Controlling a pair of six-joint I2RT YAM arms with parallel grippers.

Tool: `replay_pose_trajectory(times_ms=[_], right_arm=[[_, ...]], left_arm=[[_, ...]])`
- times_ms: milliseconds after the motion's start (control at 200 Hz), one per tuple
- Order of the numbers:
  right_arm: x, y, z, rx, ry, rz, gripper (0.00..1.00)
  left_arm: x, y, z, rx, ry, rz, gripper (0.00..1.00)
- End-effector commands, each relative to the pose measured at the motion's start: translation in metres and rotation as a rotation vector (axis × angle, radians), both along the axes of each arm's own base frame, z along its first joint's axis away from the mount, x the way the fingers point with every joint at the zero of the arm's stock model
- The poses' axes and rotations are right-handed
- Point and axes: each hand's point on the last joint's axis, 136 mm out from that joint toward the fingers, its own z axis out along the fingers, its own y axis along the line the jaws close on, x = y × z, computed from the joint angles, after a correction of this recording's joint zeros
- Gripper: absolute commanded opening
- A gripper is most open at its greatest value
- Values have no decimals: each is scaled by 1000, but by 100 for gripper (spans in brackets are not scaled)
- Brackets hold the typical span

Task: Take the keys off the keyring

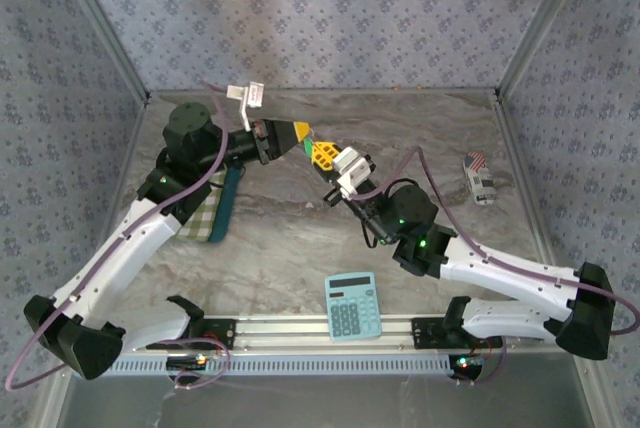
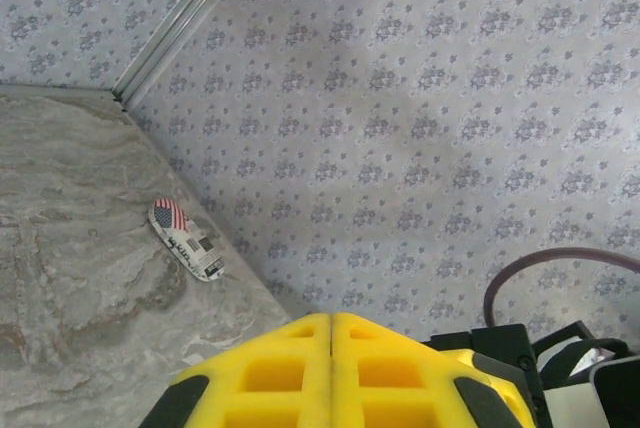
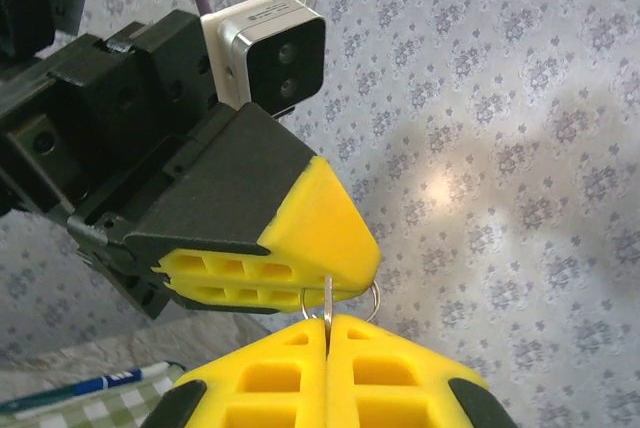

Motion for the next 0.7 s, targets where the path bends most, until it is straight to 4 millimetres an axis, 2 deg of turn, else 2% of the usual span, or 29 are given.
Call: replay_pose_trajectory(times_ms=[0,285,465,565,695], right_arm=[[-5,-6,33,157,30,35,0],[-15,14,32,151,130,161,0],[-5,18,31,170,280,159,0],[2,15,31,193,366,139,0],[15,-1,29,271,446,93,0]], left_arm=[[-4,4,12,-38,-38,14,0],[-5,6,6,14,-68,44,0],[-5,8,4,43,-97,68,0],[-6,8,2,51,-104,76,0],[-6,9,1,48,-104,78,0]])
